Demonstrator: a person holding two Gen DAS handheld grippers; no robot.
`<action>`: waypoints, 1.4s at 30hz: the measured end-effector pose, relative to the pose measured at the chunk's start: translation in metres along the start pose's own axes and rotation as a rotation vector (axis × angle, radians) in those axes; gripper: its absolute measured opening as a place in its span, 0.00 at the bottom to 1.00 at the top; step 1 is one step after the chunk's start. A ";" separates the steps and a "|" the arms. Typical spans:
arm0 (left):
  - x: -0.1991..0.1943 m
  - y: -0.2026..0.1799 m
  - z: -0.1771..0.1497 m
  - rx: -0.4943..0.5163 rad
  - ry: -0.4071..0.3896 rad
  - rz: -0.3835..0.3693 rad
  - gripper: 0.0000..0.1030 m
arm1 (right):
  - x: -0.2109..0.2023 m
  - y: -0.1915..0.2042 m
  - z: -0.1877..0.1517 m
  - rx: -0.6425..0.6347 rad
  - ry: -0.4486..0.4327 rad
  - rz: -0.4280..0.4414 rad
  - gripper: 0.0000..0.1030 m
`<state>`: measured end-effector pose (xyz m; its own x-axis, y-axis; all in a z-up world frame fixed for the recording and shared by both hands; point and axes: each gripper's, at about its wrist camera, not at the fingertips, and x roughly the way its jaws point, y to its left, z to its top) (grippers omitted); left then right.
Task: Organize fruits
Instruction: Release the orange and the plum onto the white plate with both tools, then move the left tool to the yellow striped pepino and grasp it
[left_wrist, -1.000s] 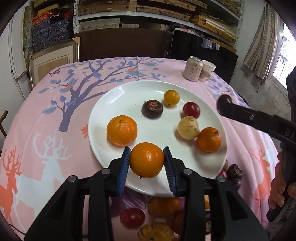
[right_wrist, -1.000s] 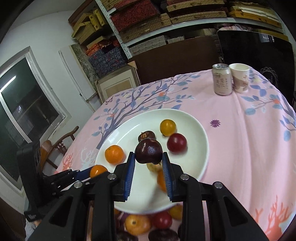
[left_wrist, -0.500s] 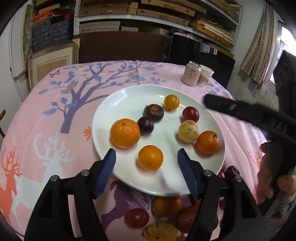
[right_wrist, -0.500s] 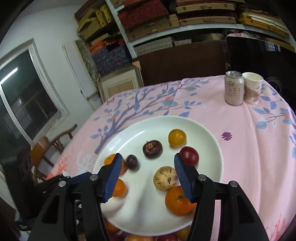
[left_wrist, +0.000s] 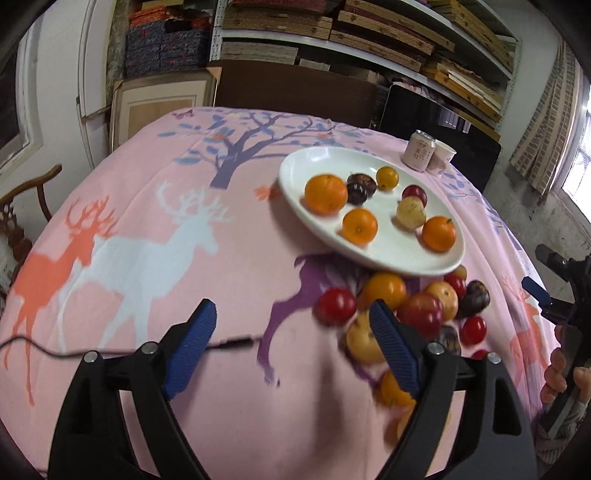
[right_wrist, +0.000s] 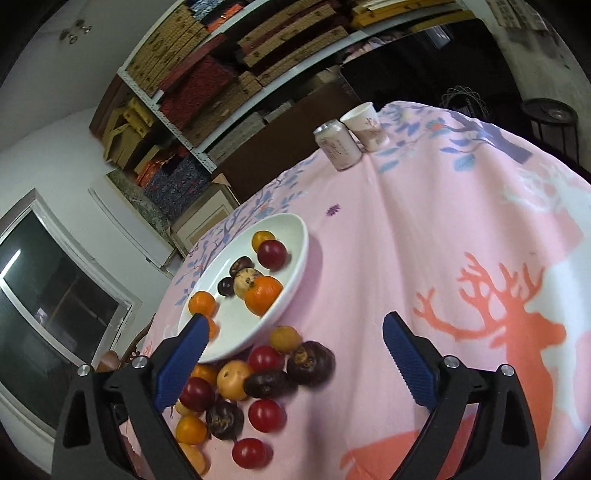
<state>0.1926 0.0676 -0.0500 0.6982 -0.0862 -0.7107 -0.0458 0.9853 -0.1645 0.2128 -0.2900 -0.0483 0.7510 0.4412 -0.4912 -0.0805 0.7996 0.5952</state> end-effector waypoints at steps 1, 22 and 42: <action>-0.003 0.001 -0.003 -0.004 -0.002 -0.008 0.80 | -0.001 0.000 0.000 0.000 -0.005 0.000 0.95; 0.006 -0.019 -0.012 0.128 -0.005 0.113 0.90 | 0.008 -0.001 -0.005 0.028 0.042 0.012 0.97; -0.002 0.001 -0.032 0.069 0.059 0.052 0.88 | 0.014 -0.001 -0.006 0.031 0.080 0.031 0.97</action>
<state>0.1685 0.0643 -0.0707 0.6524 -0.0413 -0.7567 -0.0298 0.9963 -0.0801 0.2199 -0.2817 -0.0595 0.6934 0.4981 -0.5207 -0.0821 0.7725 0.6296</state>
